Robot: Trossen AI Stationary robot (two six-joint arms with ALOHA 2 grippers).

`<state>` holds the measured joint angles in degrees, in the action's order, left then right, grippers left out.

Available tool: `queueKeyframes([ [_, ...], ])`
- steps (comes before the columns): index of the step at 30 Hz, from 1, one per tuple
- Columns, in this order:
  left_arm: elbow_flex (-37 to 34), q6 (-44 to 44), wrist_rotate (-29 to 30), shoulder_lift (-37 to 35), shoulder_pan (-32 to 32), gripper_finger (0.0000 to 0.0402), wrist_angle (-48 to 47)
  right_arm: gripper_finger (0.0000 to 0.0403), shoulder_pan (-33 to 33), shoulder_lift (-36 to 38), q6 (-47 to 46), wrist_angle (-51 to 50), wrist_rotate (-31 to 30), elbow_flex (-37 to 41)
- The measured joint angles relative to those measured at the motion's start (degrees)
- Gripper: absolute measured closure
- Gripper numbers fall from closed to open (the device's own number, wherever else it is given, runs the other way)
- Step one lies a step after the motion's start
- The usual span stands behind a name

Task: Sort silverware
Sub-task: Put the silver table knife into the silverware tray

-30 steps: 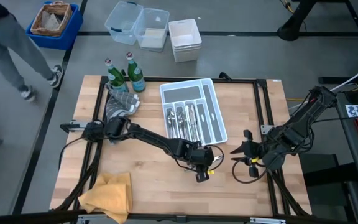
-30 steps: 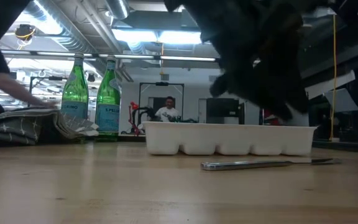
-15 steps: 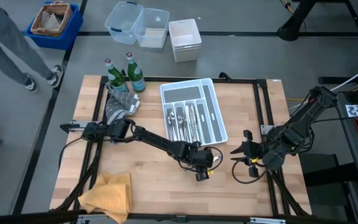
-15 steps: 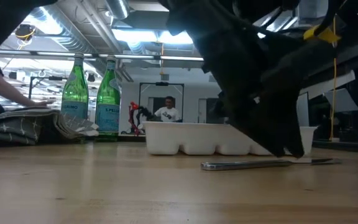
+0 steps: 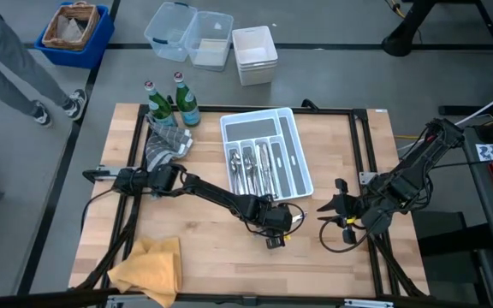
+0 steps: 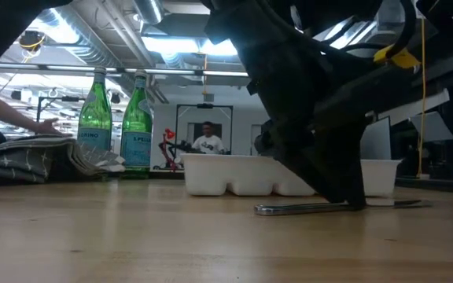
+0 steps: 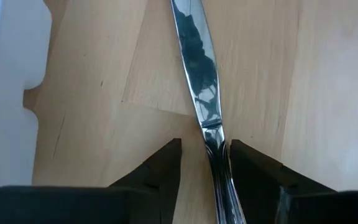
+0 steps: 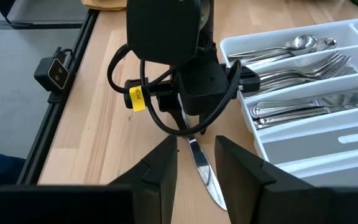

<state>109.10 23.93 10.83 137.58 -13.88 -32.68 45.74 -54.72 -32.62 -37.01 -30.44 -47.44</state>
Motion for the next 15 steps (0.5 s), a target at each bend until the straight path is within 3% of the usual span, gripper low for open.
queueKeyframes([
  [15, 0.34, 0.44, -0.11, 0.99, -0.03, 0.0372, -5.24, 0.0292, 0.0, 0.0, -0.02, -0.02, 0.0, 0.0],
])
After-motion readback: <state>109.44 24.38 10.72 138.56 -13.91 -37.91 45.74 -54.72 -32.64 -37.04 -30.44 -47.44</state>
